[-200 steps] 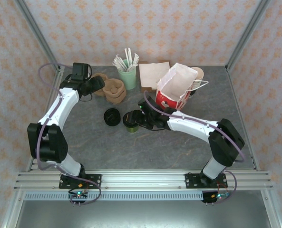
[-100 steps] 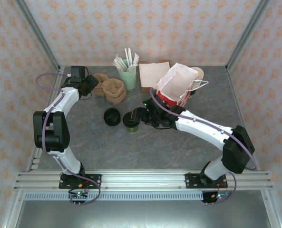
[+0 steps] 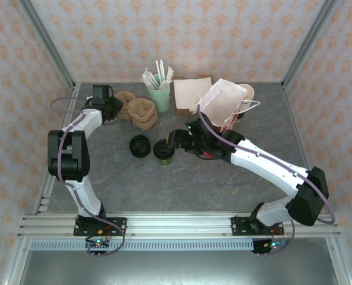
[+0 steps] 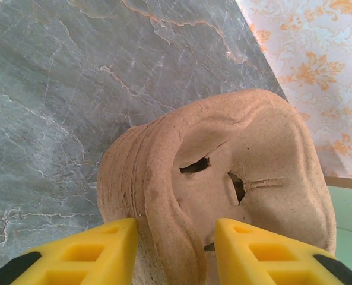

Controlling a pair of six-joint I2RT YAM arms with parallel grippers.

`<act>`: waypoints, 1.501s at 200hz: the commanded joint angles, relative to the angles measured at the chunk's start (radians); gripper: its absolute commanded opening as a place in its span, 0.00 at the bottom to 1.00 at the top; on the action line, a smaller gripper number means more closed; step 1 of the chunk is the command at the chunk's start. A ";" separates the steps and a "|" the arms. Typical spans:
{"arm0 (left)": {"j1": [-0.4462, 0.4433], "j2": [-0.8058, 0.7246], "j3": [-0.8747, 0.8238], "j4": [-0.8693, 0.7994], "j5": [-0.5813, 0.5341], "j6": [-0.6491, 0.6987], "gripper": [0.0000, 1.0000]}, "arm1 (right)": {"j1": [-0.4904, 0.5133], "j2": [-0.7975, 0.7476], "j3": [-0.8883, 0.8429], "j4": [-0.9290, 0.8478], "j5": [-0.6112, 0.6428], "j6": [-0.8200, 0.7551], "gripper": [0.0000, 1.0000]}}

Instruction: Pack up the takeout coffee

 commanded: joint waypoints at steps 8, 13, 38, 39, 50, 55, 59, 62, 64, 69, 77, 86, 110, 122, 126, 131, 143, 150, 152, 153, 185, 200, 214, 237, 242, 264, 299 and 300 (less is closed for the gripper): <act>0.013 -0.015 0.021 0.017 -0.013 -0.002 0.43 | 0.006 -0.020 0.032 -0.035 0.033 -0.022 0.73; 0.012 -0.022 0.018 0.015 -0.017 0.000 0.45 | 0.006 -0.019 0.032 -0.034 0.031 -0.022 0.73; 0.012 -0.051 0.023 -0.012 -0.029 0.020 0.51 | 0.006 -0.010 0.032 -0.029 0.025 -0.022 0.73; 0.012 -0.053 0.023 -0.013 -0.030 0.021 0.51 | 0.006 -0.010 0.032 -0.029 0.024 -0.022 0.73; 0.013 -0.066 0.024 -0.025 -0.037 0.026 0.51 | 0.006 -0.007 0.032 -0.029 0.023 -0.021 0.73; 0.012 -0.072 0.026 -0.030 -0.041 0.027 0.51 | 0.006 -0.006 0.032 -0.027 0.022 -0.021 0.73; 0.012 -0.075 0.026 -0.032 -0.044 0.028 0.51 | 0.006 -0.005 0.032 -0.027 0.022 -0.021 0.73; 0.012 -0.078 0.026 -0.033 -0.043 0.030 0.51 | 0.006 -0.003 0.032 -0.027 0.022 -0.021 0.73; 0.013 -0.080 0.027 -0.034 -0.044 0.030 0.51 | 0.006 -0.003 0.032 -0.027 0.021 -0.021 0.73; 0.012 -0.083 0.028 -0.035 -0.045 0.030 0.51 | 0.006 -0.003 0.032 -0.027 0.020 -0.021 0.73; 0.012 -0.084 0.030 -0.039 -0.044 0.030 0.51 | 0.006 -0.003 0.030 -0.026 0.021 -0.020 0.73; 0.013 -0.086 0.035 -0.041 -0.042 0.030 0.51 | 0.006 -0.006 0.030 -0.026 0.021 -0.019 0.73; 0.012 -0.079 0.040 -0.038 -0.040 0.025 0.49 | 0.006 -0.008 0.025 -0.025 0.025 -0.019 0.73; 0.012 -0.067 0.045 -0.034 -0.033 0.021 0.48 | 0.005 -0.008 0.022 -0.025 0.026 -0.018 0.73; 0.013 -0.062 0.046 -0.033 -0.030 0.019 0.48 | 0.005 -0.008 0.020 -0.024 0.027 -0.017 0.73; 0.013 -0.059 0.045 -0.027 -0.026 0.016 0.48 | 0.006 -0.008 0.020 -0.024 0.026 -0.016 0.73; 0.013 -0.052 0.040 -0.015 -0.018 0.008 0.47 | 0.005 -0.009 0.016 -0.021 0.025 -0.015 0.73; 0.013 -0.049 0.038 -0.015 -0.017 0.005 0.47 | 0.005 -0.011 0.015 -0.021 0.025 -0.014 0.73; 0.013 -0.049 0.037 -0.016 -0.016 0.005 0.47 | 0.005 -0.012 0.015 -0.021 0.026 -0.014 0.73; 0.013 -0.049 0.037 -0.015 -0.017 0.005 0.47 | 0.005 -0.012 0.014 -0.021 0.026 -0.014 0.73; 0.013 -0.068 0.007 -0.019 -0.043 0.000 0.47 | 0.005 -0.017 0.012 -0.022 0.029 -0.016 0.73; 0.014 -0.072 0.001 -0.027 -0.051 -0.003 0.47 | 0.004 -0.015 0.012 -0.021 0.030 -0.016 0.73; 0.014 -0.071 0.000 -0.033 -0.054 -0.005 0.47 | 0.004 -0.013 0.012 -0.020 0.028 -0.016 0.73; 0.014 -0.070 -0.008 -0.032 -0.063 -0.017 0.47 | 0.005 -0.010 0.010 -0.015 0.025 -0.014 0.73; 0.014 -0.068 -0.006 -0.033 -0.061 -0.020 0.47 | 0.004 -0.012 0.009 -0.015 0.025 -0.014 0.73; 0.014 -0.053 0.004 -0.027 -0.042 -0.028 0.47 | 0.004 -0.012 0.005 -0.012 0.027 -0.013 0.73; 0.014 -0.036 0.023 -0.013 -0.015 -0.034 0.44 | 0.006 -0.012 0.000 -0.009 0.026 -0.013 0.73; 0.014 -0.036 0.023 -0.013 -0.014 -0.033 0.44 | 0.005 -0.012 0.000 -0.009 0.027 -0.013 0.73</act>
